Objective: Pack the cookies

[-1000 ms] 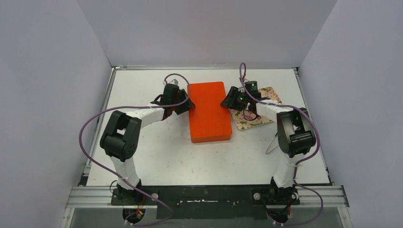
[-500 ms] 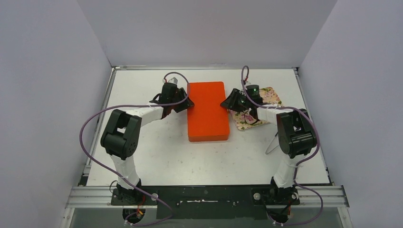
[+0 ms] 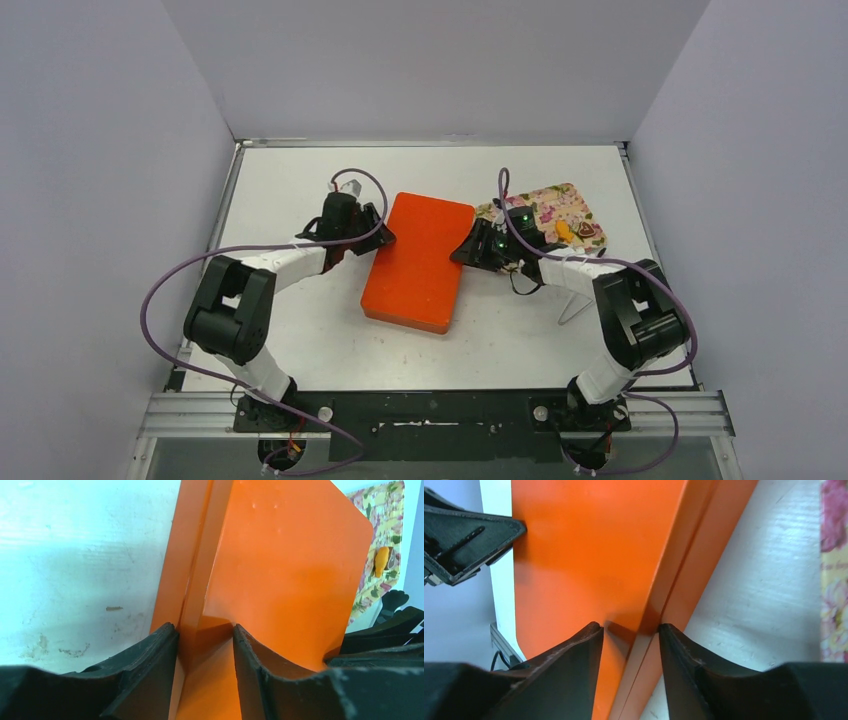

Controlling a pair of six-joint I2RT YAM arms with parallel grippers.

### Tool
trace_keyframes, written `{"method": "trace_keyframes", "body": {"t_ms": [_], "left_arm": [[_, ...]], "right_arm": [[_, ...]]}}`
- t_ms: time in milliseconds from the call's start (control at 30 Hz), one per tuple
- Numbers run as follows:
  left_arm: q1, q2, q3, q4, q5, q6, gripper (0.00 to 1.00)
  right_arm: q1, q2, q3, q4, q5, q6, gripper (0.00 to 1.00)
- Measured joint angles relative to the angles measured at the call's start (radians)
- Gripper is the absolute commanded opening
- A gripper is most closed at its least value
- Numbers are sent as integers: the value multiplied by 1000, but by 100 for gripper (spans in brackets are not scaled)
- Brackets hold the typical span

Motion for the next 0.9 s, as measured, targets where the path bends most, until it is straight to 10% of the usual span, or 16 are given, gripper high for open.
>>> {"method": "trace_keyframes", "body": {"t_ms": [300,900], "left_arm": [[53,3,3,-25,105,11,60],[105,284,305,-19,223,67,63]], "right_arm": [[-89,-19,54,-68,-40,-14,68],[-179,260,243,68,-105,16,55]]}}
